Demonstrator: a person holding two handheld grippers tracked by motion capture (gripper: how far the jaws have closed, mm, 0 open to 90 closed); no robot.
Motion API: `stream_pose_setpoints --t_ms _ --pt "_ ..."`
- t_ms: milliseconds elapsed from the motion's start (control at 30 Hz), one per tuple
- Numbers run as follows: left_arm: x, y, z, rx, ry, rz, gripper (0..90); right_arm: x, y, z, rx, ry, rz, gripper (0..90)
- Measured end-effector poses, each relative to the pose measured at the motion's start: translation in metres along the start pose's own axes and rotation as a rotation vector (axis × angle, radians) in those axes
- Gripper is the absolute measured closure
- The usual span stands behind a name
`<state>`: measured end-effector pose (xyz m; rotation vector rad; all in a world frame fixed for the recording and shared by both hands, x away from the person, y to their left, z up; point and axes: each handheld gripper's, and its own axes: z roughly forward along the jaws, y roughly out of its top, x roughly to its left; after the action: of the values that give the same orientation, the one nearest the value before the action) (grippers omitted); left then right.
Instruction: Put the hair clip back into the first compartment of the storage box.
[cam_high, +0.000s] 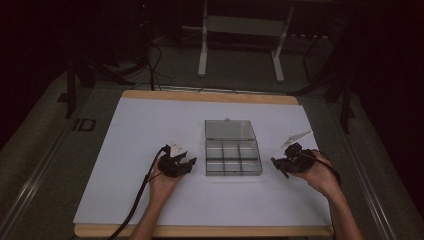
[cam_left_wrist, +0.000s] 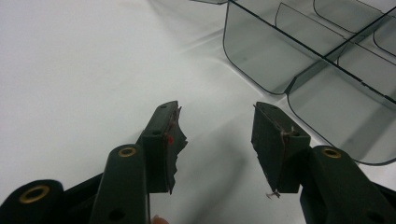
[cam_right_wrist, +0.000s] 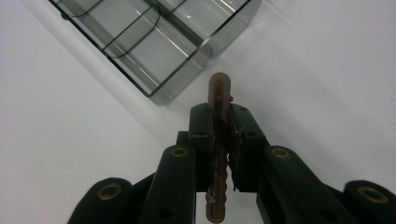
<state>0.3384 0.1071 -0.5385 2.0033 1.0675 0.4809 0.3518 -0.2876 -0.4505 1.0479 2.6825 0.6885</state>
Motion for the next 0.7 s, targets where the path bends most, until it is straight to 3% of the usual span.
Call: stream_pose_setpoints --t_ms 700 --pt "0.0 0.0 0.0 0.002 -0.001 -0.005 52.3 0.007 0.017 -0.003 -0.039 0.01 -0.027 80.8"
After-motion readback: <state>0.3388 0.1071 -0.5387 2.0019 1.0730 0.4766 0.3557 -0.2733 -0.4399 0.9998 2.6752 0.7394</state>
